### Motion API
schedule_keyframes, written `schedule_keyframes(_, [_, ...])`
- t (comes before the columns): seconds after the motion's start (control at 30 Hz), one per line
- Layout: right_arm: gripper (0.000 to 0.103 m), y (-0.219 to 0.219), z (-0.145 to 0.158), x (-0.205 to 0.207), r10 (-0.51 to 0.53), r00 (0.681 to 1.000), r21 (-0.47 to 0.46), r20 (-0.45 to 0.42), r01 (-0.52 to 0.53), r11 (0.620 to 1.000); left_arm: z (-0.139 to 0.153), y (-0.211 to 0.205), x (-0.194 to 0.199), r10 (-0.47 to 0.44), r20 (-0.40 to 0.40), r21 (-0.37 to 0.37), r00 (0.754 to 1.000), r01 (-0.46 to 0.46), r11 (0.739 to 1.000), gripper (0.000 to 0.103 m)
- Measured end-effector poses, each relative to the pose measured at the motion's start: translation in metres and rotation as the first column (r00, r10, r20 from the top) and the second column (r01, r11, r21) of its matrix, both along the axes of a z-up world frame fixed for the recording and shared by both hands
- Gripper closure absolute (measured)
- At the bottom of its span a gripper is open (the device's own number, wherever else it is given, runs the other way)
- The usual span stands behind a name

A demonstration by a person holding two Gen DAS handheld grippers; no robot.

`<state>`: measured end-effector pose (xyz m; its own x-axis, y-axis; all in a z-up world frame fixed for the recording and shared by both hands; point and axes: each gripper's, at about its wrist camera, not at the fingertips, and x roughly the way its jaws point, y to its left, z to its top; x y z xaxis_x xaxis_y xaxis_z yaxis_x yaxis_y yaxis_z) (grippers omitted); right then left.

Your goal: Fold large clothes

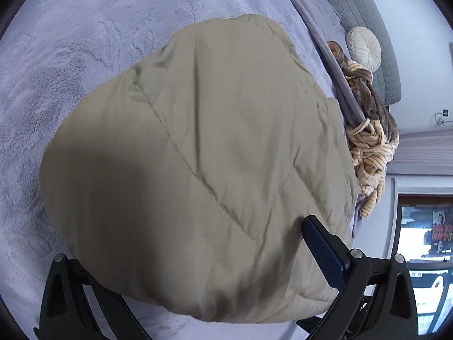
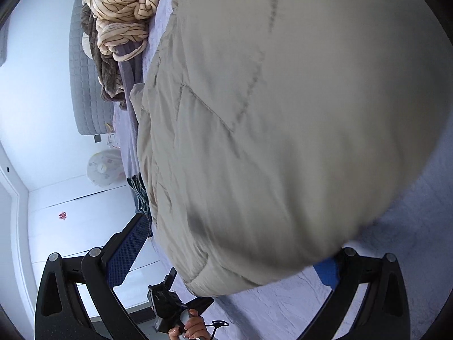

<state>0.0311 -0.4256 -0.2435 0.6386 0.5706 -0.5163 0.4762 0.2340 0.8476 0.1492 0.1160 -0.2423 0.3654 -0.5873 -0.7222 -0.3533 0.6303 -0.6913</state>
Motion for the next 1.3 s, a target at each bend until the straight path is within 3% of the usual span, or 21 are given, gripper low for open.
schedule_keyframes(0.13, [0.000,0.001,-0.012,0.015,0.005,1.000,0.010,-0.022,-0.004,1.000,-0.009,-0.003,0.005,0.072,-0.014,0.012,0.997,-0.072,0.997,0.001])
schedule_keyframes(0.17, [0.000,0.001,-0.014,0.017,-0.002,1.000,0.013,-0.027,0.003,1.000,-0.007,-0.003,0.005,0.088,-0.003,0.019,0.996,-0.088,0.996,0.009])
schedule_keyframes(0.2, [0.000,0.000,-0.015,0.017,-0.010,1.000,0.019,-0.028,0.011,1.000,-0.004,-0.004,0.005,0.092,0.014,0.027,0.996,-0.093,0.995,0.030])
schedule_keyframes(0.27, [0.000,0.000,-0.014,0.016,-0.019,0.999,0.028,-0.029,0.020,0.999,0.000,-0.003,0.005,0.069,0.053,0.025,0.996,-0.071,0.997,0.060])
schedule_keyframes(0.33, [0.004,-0.001,-0.013,0.014,-0.032,0.998,0.030,-0.047,0.033,0.999,0.010,-0.001,0.003,0.042,0.090,0.062,0.995,-0.047,0.997,0.073])
schedule_keyframes(0.37, [0.016,-0.002,-0.011,0.014,-0.037,0.996,0.015,-0.075,0.038,0.999,0.017,-0.002,0.003,0.016,0.115,0.091,0.993,-0.026,0.995,0.078])
schedule_keyframes(0.4, [0.038,-0.002,-0.011,0.013,-0.036,0.994,0.001,-0.100,0.036,0.999,0.025,-0.005,0.002,-0.018,0.141,0.133,0.990,-0.001,0.991,0.081])
schedule_keyframes(0.5, [0.070,-0.002,-0.003,0.011,-0.033,0.997,-0.014,-0.074,0.032,0.999,0.053,-0.019,-0.002,-0.136,0.213,0.262,0.967,0.077,0.962,0.085])
schedule_keyframes(0.6, [0.078,0.000,0.013,0.008,-0.007,0.999,-0.061,-0.048,0.004,0.998,0.073,-0.020,-0.009,-0.190,0.253,0.301,0.949,0.110,0.947,0.085])
schedule_keyframes(0.8, [0.080,0.010,0.035,-0.012,0.036,0.999,-0.117,-0.039,-0.040,0.992,0.094,-0.009,-0.036,-0.259,0.280,0.355,0.924,0.151,0.922,0.085])
schedule_keyframes(1.2, [0.080,0.046,0.037,-0.107,0.038,0.996,-0.160,-0.086,-0.051,0.986,0.091,0.036,-0.130,-0.366,0.243,0.342,0.898,0.274,0.899,0.085])
schedule_keyframes(1.3, [0.080,0.050,0.035,-0.136,0.036,0.994,-0.159,-0.104,-0.053,0.986,0.087,0.047,-0.158,-0.374,0.218,0.326,0.902,0.293,0.899,0.085])
